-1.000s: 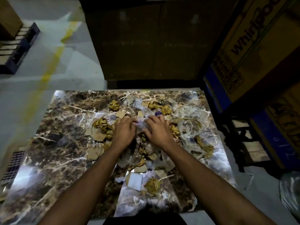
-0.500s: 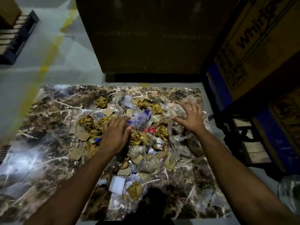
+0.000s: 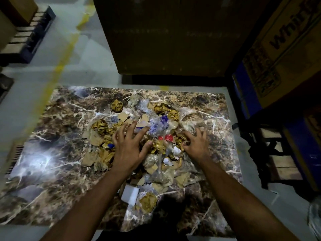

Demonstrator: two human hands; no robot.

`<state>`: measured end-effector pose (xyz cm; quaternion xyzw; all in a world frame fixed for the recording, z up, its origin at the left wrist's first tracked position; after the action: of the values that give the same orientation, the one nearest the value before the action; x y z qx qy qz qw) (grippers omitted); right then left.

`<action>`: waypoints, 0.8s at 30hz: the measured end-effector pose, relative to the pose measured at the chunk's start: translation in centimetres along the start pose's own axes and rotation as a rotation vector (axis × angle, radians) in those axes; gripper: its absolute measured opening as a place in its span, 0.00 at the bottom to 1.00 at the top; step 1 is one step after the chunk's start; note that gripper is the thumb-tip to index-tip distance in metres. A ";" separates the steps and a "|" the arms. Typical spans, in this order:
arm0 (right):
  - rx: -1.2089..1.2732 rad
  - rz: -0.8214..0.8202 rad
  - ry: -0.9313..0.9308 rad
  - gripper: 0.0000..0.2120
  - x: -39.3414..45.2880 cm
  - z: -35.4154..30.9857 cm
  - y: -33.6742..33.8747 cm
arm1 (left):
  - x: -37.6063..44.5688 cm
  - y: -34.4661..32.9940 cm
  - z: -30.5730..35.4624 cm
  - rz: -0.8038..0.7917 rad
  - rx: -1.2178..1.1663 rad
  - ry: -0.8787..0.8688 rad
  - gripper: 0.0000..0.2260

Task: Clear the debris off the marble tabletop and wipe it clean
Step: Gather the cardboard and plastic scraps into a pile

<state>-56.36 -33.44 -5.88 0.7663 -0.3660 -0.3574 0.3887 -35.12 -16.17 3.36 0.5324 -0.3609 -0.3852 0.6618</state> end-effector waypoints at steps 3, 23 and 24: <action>0.202 0.022 -0.049 0.27 -0.1 -0.5 -0.3 | -0.2 -0.8 -0.9 -0.099 -0.039 0.036 0.27; 0.179 0.157 0.076 0.34 -9.4 -20.4 -3.4 | -1.3 -1.2 -4.8 -0.267 -1.234 0.127 0.33; 0.122 0.142 0.089 0.31 -9.2 -20.6 -4.4 | -1.3 -1.3 -5.5 -0.260 -1.242 0.125 0.33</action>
<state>-42.32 -16.97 1.91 0.7758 -0.4228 -0.2718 0.3813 -30.97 -12.81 1.04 0.1100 0.0364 -0.5681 0.8148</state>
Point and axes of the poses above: each hand's wrist, its own x-axis towards the middle knuckle, its own y-axis out of the back of the hand, z = x × y, the point moved 9 cm from there along x, towards the middle knuckle, and after that the axes turned 8 degrees about x, right-handed, at the moved point
